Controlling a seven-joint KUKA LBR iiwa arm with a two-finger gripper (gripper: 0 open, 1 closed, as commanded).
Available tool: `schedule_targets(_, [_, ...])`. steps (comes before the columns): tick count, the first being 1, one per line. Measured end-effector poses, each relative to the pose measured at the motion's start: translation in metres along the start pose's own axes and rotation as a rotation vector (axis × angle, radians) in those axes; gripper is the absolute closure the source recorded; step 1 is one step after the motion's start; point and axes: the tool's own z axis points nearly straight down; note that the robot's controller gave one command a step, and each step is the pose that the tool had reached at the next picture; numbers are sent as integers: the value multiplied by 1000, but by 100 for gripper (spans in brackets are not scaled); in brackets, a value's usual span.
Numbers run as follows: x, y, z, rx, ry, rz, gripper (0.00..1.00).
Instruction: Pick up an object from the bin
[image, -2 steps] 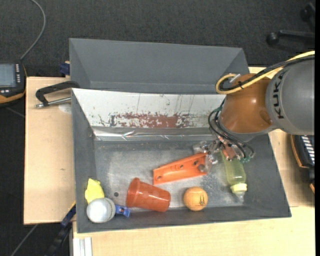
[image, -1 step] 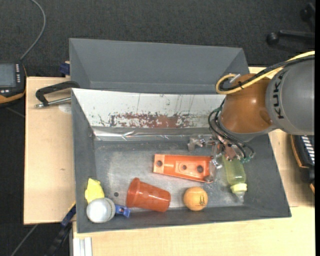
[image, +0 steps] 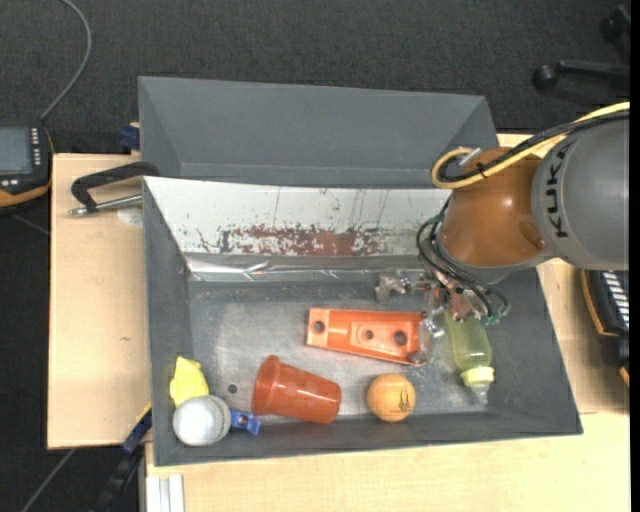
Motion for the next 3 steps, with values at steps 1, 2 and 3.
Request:
schedule_targets(1, [-13, 30, 1, 0, -5, -185, 100])
schedule_targets(2, [-13, 30, 1, 0, -5, -185, 100])
schedule_targets(3, [-19, 30, -28, 0, -8, -180, 100])
